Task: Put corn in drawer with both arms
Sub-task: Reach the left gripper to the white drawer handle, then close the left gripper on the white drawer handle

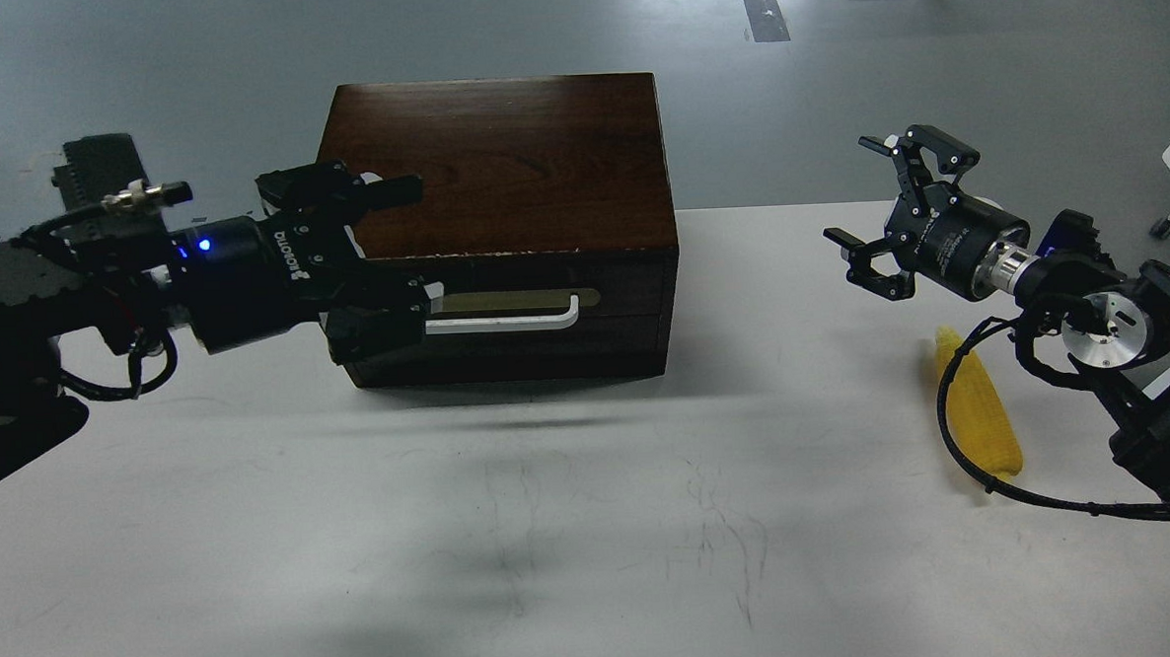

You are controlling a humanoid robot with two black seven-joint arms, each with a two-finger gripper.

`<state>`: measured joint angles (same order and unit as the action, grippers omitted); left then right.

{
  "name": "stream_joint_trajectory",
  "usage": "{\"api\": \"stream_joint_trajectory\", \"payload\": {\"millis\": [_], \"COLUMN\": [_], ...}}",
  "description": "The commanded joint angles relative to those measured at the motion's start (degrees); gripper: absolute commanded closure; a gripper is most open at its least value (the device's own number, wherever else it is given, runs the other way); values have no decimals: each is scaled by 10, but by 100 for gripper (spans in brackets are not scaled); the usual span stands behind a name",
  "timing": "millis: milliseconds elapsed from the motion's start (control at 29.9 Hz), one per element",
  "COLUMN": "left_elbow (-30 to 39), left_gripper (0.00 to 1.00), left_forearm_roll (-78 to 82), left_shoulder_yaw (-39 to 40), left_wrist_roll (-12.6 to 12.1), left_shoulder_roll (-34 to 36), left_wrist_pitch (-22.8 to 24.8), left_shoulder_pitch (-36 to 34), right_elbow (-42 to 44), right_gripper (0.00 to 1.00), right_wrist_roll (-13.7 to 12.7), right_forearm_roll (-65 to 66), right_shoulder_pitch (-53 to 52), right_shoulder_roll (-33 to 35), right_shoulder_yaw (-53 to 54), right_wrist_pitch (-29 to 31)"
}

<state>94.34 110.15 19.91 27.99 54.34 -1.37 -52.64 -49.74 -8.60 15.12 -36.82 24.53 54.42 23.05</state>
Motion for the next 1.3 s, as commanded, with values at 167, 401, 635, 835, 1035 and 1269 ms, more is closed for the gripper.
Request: {"api": "stream_joint_trajectory", "payload": {"millis": [167,401,635,835,1035,1269], "left_elbow": [-38,-50,-69,-69,-82,-88], "left_gripper": [7,4,2,2,2,2], "left_forearm_roll": [100,106,104,99,96,90], "left_shoulder_yaw": [-116,-117,-117,-118,-114,-110], "left_wrist_roll": [0,0,0,-7,-33,-50], "left_shoulder_roll": [-78,-100,-112,-130,-146,-142], "left_wrist_pitch": [65,108,158,160,160,156], "left_shoulder_pitch": [-96,-103,-97,-96,-98,-96], "right_elbow": [0,-1,-1,-1,0,0], "right_gripper": [0,0,0,0,0,0], "right_wrist_roll": [0,0,0,0,0,0], "right_forearm_roll": [0,0,0,0,0,0], "right_shoulder_pitch": [8,9,9,9,9,9], "right_shoulder_roll": [3,3,3,2,3,3], "right_shoulder_yaw": [1,2,2,2,2,2], "right_wrist_pitch": [-1,-3,-6,-10,-11,-18]}}
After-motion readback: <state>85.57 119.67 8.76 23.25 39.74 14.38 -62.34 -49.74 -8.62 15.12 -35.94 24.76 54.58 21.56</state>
